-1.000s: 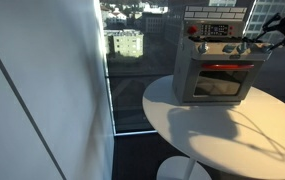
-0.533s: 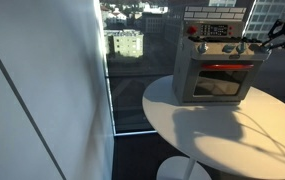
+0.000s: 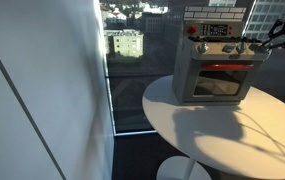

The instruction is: Turn the knob on the far right of the stove to the left

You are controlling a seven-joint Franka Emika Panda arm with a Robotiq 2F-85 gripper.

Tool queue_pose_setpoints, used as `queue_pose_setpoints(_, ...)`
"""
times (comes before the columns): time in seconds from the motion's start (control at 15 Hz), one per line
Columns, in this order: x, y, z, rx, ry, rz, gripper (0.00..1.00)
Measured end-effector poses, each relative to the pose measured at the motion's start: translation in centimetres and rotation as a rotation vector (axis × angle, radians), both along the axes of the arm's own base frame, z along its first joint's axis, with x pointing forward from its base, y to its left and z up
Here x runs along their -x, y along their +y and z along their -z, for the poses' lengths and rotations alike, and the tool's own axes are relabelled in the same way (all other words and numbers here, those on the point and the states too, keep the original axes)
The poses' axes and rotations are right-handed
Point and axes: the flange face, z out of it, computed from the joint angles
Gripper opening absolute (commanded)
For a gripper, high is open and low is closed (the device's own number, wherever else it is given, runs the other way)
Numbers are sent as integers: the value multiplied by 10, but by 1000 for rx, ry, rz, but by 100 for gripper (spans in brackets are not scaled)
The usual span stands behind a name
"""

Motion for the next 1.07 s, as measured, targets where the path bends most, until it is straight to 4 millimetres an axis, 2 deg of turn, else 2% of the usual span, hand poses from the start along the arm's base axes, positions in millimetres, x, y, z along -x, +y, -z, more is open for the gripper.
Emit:
queue_pose_setpoints(0.4,0,1,-1,27,4,-22,11)
queue_pose_setpoints(1.07,-3,11,-6,186,38,-137,10)
